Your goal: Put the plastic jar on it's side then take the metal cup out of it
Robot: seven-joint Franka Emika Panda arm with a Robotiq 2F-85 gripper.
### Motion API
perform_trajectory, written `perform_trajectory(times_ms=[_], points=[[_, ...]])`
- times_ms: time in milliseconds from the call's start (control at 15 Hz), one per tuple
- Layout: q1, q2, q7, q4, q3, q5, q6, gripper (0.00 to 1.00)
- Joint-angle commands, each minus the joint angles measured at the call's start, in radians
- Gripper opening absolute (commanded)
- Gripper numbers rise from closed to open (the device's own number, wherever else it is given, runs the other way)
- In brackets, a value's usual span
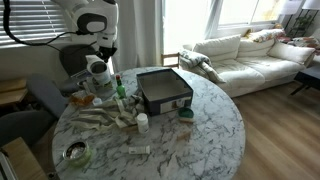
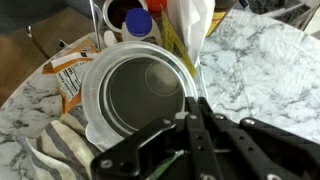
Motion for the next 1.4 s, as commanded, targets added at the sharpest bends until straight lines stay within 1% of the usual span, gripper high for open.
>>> perform_trajectory(times_ms=[0,67,200,400,467,533,667,733,800,867,1133,1200,1267,1333], points=[[-0.052,-0.071,-0.235,-0.044,-0.003,0.17,-0.076,0.01],[-0.06,-0.08,-0.294,-0.045,-0.01,0.214,-0.112,0.01],[-0.075,-0.106,-0.392,-0.067,-0.034,0.258,-0.198,0.01],[-0.096,-0.16,-0.53,-0.127,-0.082,0.28,-0.311,0.01],[-0.101,-0.18,-0.574,-0.149,-0.099,0.261,-0.334,0.01],[-0.109,-0.196,-0.629,-0.166,-0.114,0.265,-0.362,0.01],[-0.127,-0.229,-0.758,-0.211,-0.143,0.32,-0.385,0.01],[-0.132,-0.237,-0.798,-0.223,-0.155,0.336,-0.395,0.01],[-0.109,-0.182,-0.706,-0.153,-0.147,0.286,-0.375,0.01],[-0.114,-0.19,-0.723,-0.162,-0.155,0.289,-0.378,0.05],[-0.106,-0.184,-0.719,-0.154,-0.153,0.289,-0.377,0.05],[-0.105,-0.184,-0.719,-0.154,-0.152,0.289,-0.377,0.01],[-0.115,-0.173,-0.789,-0.152,-0.156,0.352,-0.406,0.01],[-0.12,-0.173,-0.849,-0.158,-0.158,0.396,-0.405,0.01]])
